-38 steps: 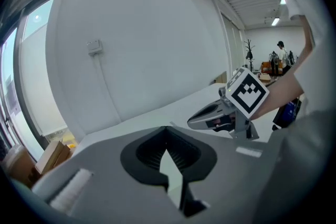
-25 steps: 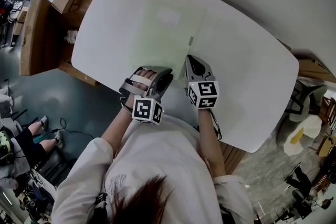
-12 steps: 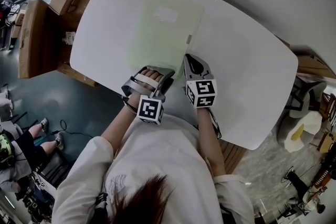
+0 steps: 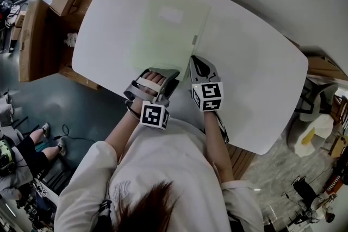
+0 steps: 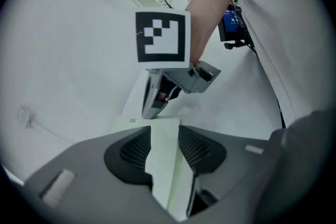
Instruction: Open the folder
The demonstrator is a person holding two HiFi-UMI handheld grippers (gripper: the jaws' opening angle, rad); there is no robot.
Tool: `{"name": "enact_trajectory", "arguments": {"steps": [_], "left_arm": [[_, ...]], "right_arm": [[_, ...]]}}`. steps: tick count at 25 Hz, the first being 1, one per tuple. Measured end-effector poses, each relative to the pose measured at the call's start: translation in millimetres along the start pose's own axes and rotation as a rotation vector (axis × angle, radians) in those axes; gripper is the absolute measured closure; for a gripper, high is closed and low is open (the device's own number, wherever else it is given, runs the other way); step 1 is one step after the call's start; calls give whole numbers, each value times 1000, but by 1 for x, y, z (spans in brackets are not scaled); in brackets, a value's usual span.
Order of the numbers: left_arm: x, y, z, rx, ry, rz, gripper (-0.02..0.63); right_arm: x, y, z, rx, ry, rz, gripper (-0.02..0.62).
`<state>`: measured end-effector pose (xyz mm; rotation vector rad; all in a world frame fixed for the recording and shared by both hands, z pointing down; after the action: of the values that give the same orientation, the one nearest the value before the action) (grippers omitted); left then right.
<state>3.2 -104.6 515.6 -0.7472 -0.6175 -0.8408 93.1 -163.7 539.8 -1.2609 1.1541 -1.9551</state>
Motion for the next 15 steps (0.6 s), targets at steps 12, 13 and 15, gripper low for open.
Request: {"name": "enact_trajectory", "arguments": {"steps": [12,13,15], "left_arm": [[-22,4,-25,-192,138,53,448],[-22,3,-28,-215,137,56,448],[-20,3,-28,-229,117,64,448]], "right_arm": [[-2,0,-7,-142,-4,-6,589],[-2,1,-8,-160,-6,-11,589],[-1,1,-8,-181,-14,-26,589]]}}
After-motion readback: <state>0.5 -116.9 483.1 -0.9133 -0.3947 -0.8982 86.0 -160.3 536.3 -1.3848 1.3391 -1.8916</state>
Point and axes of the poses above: the fingertips, and each gripper's own axes: x forward along the fingers, z to its right, y out of its top, the point moved 5 cm from there along -x, backward along the fingers
